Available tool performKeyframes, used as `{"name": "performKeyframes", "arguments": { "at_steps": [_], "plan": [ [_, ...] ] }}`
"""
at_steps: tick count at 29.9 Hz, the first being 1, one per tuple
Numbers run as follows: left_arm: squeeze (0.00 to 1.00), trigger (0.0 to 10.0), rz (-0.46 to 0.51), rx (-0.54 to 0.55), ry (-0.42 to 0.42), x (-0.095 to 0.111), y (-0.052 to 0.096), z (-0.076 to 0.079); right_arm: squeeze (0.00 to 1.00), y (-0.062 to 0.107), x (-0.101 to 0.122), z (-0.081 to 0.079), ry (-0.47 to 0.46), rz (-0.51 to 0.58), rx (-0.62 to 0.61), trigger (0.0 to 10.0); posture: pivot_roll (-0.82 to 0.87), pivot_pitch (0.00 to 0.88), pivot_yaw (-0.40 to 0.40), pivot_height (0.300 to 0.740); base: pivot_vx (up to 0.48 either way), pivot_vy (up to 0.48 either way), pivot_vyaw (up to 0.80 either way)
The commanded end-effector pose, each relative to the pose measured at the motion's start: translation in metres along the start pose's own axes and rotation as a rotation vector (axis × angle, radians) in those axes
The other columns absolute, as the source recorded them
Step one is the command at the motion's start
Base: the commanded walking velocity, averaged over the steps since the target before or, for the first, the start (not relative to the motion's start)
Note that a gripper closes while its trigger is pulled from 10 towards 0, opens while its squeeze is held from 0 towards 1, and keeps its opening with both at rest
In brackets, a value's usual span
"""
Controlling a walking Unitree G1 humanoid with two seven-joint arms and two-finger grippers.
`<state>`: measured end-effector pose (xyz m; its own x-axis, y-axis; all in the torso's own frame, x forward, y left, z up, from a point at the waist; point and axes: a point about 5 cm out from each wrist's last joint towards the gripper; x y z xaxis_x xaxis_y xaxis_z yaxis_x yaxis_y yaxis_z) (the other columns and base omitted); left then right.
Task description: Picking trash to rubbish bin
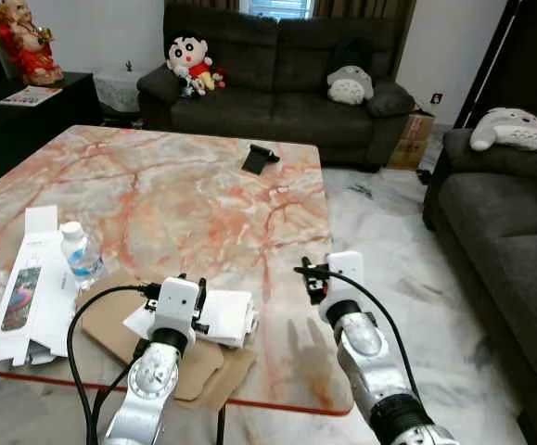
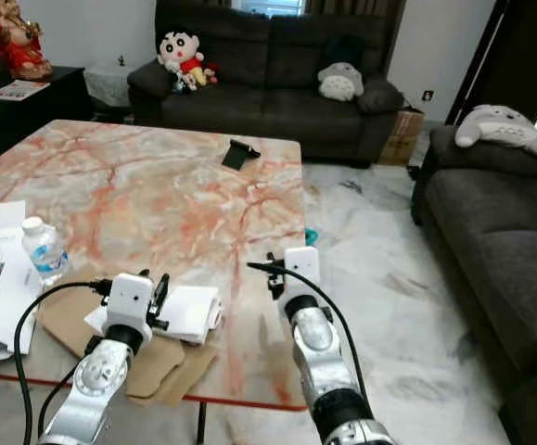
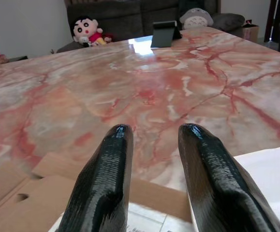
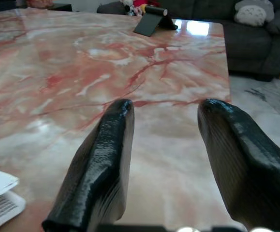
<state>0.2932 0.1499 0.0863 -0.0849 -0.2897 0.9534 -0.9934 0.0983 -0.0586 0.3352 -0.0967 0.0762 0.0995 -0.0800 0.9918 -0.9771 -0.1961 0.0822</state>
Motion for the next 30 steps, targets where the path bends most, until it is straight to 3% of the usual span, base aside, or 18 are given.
{"name": "performKeyframes", "arguments": {
  "at_steps": [1, 20, 25, 28, 30],
  "plan": [
    [0.00, 10.0, 0.018, 0.002, -0.005, 0.003, 0.000, 0.000, 0.00, -0.001, 0.003, 0.001, 0.000, 0.004, 0.001, 10.0, 0.17, 0.000, -0.068, 0.740, 0.000, 0.000, 0.00],
    [0.00, 10.0, -0.017, -0.011, -0.002, -0.004, 0.006, -0.003, 0.00, 0.021, -0.025, 0.002, -0.090, -0.246, 0.131, 10.0, 0.16, 0.000, -0.076, 0.740, 0.000, 0.000, 0.00],
    [0.00, 10.0, -0.100, -0.102, -0.024, -0.024, 0.015, -0.012, 0.00, 0.025, -0.020, 0.004, -0.201, -0.285, 0.134, 10.0, 0.16, 0.000, -0.071, 0.740, 0.000, 0.000, 0.00],
    [0.00, 10.0, -0.113, -0.115, -0.032, -0.027, 0.017, -0.014, 0.00, 0.025, -0.019, 0.004, -0.219, -0.287, 0.140, 10.0, 0.16, 0.000, -0.071, 0.740, 0.000, 0.000, 0.00],
    [0.00, 10.0, -0.135, -0.167, -0.069, -0.031, 0.018, -0.016, 0.00, 0.026, -0.016, 0.006, -0.317, -0.306, 0.149, 10.0, 0.16, 0.000, -0.071, 0.740, 0.000, 0.000, 0.00]
  ]
}}
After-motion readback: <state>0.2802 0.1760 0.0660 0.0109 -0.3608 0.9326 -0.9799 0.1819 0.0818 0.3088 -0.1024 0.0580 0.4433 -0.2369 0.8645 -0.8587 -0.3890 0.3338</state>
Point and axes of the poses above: a point about 5 cm out from each wrist's last joint towards the gripper, its own y axis pointing back from the gripper into the wrist, its own x axis along the axis of the wrist's last joint, z = x × y, and after that the axes turned 5 degrees about -y, right-handed
